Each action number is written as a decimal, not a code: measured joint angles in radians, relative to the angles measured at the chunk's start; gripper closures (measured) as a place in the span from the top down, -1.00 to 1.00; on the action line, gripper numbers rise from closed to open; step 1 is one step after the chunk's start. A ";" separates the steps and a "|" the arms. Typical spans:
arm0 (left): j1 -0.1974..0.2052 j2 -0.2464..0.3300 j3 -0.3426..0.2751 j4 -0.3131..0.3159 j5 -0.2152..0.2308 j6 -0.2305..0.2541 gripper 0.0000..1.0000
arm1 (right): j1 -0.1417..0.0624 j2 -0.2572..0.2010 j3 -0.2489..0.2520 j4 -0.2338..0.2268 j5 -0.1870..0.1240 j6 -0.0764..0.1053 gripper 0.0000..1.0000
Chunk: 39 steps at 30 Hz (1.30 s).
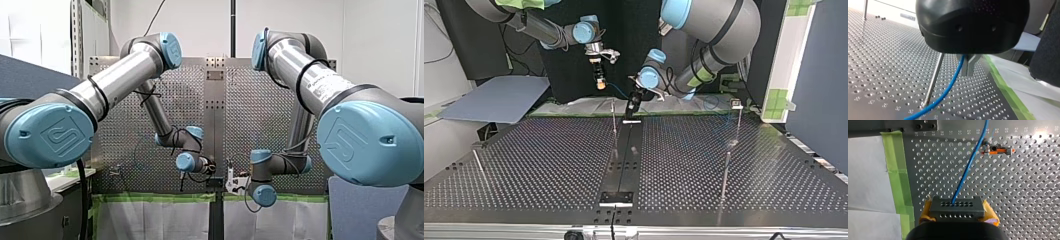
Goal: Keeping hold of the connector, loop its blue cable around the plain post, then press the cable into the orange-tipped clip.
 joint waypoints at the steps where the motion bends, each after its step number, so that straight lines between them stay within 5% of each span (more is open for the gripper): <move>1: 0.000 0.000 0.000 0.000 0.002 -0.003 -1.00 | 0.000 0.000 0.000 0.000 0.000 0.000 -1.00; 8: 0.001 0.000 0.000 -0.006 0.028 -0.008 -1.00 | -0.002 0.001 0.000 0.000 -0.001 0.000 -1.00; 16: -0.008 0.001 -0.009 -0.041 0.024 0.044 -1.00 | -0.006 0.002 0.000 0.000 0.000 0.000 -1.00; 27: -0.016 0.001 -0.068 0.020 0.003 0.084 -1.00 | -0.021 0.002 -0.003 -0.002 0.016 0.006 -1.00; 32: -0.021 0.001 -0.065 0.037 -0.030 0.081 -1.00 | -0.034 0.002 -0.008 0.000 0.019 0.005 -1.00; 39: -0.030 0.000 -0.060 0.093 -0.098 0.044 -1.00 | -0.053 0.002 -0.022 0.021 0.019 -0.019 -1.00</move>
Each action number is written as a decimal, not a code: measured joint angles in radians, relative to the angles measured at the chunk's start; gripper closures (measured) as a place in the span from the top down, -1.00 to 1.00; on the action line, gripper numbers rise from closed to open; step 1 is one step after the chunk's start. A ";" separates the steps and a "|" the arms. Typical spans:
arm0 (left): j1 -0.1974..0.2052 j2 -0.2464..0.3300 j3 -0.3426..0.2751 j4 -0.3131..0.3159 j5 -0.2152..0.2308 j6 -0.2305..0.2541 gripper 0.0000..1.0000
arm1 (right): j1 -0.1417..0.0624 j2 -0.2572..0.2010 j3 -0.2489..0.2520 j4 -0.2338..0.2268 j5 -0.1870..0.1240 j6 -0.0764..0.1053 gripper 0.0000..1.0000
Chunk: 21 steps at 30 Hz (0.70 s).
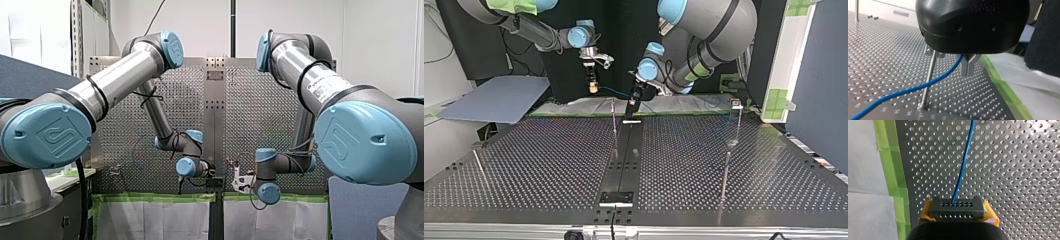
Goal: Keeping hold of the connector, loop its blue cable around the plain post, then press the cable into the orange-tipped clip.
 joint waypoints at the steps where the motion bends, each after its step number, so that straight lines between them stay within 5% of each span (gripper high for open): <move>1: -0.001 0.000 0.002 0.004 -0.009 -0.002 -1.00 | -0.002 0.000 -0.002 0.002 0.000 -0.001 -1.00; 21: -0.017 -0.001 0.062 -0.015 -0.059 -0.020 -1.00 | -0.026 0.000 -0.048 0.051 0.005 -0.006 -1.00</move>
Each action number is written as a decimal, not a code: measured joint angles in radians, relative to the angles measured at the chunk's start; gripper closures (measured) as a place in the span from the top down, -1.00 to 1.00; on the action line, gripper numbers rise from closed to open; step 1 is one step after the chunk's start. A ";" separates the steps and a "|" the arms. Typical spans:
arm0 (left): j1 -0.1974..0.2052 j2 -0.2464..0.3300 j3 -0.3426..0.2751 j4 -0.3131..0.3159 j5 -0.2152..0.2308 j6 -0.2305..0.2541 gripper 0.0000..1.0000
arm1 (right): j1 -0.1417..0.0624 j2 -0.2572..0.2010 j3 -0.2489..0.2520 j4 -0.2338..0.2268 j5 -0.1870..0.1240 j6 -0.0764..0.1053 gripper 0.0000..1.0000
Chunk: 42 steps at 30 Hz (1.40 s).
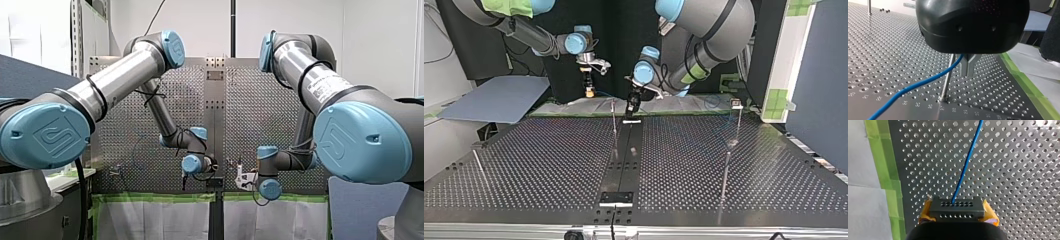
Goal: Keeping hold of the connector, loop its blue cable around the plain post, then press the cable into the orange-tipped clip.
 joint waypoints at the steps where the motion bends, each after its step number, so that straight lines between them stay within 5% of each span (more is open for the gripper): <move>1: 0.000 0.000 0.002 -0.001 0.000 -0.001 -1.00 | -0.001 0.000 -0.002 0.000 0.000 0.000 -1.00; 23: 0.000 -0.002 0.038 -0.060 -0.011 -0.009 -1.00 | -0.020 0.000 -0.018 0.003 -0.005 -0.001 -1.00; 34: 0.013 -0.013 0.049 -0.075 -0.002 -0.069 -1.00 | -0.036 0.001 -0.020 0.003 -0.006 0.000 -1.00; 42: 0.015 -0.049 0.087 -0.104 -0.007 -0.070 -1.00 | -0.049 0.001 -0.020 0.000 -0.006 0.000 -1.00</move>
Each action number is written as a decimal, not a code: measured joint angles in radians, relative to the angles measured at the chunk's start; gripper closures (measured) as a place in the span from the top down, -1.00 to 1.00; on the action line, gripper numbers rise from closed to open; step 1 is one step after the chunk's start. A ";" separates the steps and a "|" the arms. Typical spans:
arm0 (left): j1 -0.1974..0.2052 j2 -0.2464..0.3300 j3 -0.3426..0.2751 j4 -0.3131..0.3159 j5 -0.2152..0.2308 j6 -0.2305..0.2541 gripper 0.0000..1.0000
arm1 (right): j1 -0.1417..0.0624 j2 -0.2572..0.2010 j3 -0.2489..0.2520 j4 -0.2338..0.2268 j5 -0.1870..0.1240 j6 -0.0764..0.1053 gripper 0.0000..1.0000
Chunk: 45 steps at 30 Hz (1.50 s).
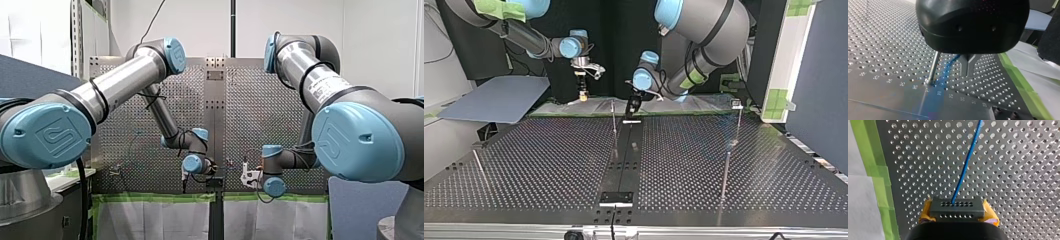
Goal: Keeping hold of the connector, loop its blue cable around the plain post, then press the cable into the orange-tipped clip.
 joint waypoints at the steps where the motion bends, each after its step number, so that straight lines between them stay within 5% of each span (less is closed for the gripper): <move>1: 0.001 -0.001 0.003 0.001 0.002 -0.005 -1.00 | -0.002 0.000 0.000 -0.002 0.000 0.000 -1.00; 35: 0.022 -0.002 0.010 0.006 0.003 -0.023 -1.00 | -0.032 0.007 -0.022 -0.023 -0.047 -0.003 -1.00; 37: 0.022 -0.002 0.010 0.006 0.003 -0.022 -0.68 | -0.033 0.008 -0.024 -0.018 -0.048 -0.003 -1.00; 39: 0.022 -0.001 0.010 0.004 0.003 -0.018 -0.56 | -0.033 0.008 -0.025 -0.015 -0.049 -0.003 -1.00; 45: 0.020 0.000 0.010 -0.025 -0.033 0.017 -0.51 | -0.034 0.009 -0.026 -0.011 -0.051 -0.005 -1.00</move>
